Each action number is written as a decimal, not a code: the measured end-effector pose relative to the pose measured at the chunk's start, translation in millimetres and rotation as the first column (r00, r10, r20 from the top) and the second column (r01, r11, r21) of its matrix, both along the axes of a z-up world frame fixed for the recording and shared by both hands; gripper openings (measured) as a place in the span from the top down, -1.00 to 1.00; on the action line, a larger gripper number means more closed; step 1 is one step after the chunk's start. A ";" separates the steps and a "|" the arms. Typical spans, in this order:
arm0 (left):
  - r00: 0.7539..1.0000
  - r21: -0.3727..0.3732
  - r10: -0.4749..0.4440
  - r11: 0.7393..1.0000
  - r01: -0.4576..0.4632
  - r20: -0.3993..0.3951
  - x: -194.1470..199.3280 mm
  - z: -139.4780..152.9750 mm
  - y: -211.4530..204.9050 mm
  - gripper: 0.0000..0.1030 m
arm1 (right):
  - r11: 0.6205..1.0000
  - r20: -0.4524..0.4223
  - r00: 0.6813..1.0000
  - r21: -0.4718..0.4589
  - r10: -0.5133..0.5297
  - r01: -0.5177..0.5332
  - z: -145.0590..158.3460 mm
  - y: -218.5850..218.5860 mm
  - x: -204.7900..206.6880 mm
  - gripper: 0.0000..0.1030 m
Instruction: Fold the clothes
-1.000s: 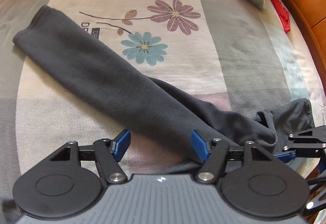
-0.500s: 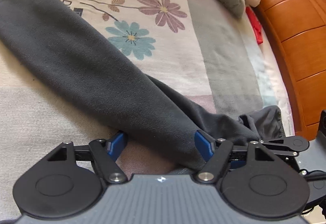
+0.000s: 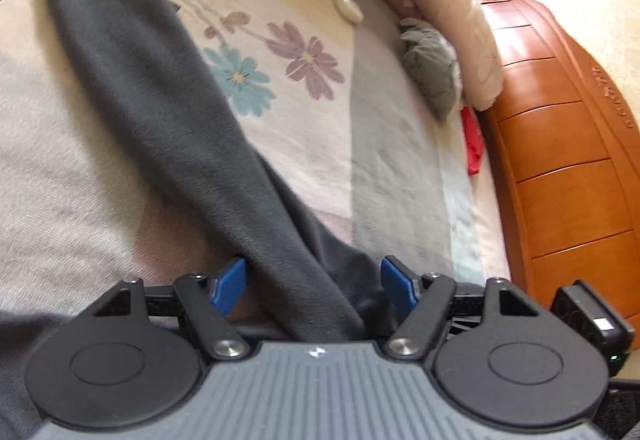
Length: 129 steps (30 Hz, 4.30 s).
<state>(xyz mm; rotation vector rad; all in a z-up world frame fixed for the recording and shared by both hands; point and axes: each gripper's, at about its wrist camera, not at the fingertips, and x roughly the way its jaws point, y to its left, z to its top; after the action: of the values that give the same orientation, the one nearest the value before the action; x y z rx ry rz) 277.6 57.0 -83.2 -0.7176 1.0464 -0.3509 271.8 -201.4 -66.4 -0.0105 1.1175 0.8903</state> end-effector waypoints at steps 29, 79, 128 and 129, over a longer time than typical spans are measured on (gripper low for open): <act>0.730 0.729 -0.620 0.636 0.255 0.286 -90.8 28.1 -35.6 -0.41 | 0.926 0.570 0.811 -0.361 0.128 0.107 -7.4 38.0 -98.2 0.51; 0.317 0.981 -0.948 -0.082 -0.175 -0.022 -120.4 -37.9 -130.4 -0.03 | 0.991 0.492 0.864 -0.012 -0.109 0.132 15.5 -24.4 -162.1 0.87; 0.341 0.999 -0.939 -0.051 -0.012 -0.044 -208.2 -13.4 -126.7 0.96 | 0.414 0.092 0.405 0.275 -0.910 0.868 -29.8 -296.6 -144.0 0.93; 0.345 0.999 -0.937 -0.053 -0.001 -0.049 -207.4 -15.6 -126.6 0.96 | 0.426 0.105 0.413 0.259 -0.904 0.867 -29.5 -295.9 -142.7 0.93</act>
<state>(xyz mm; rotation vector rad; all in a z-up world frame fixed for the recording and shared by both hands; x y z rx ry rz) 70.2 -69.6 -98.7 1.1907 0.4301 -0.5690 129.1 -497.4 -95.9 0.5833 0.6421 -0.0345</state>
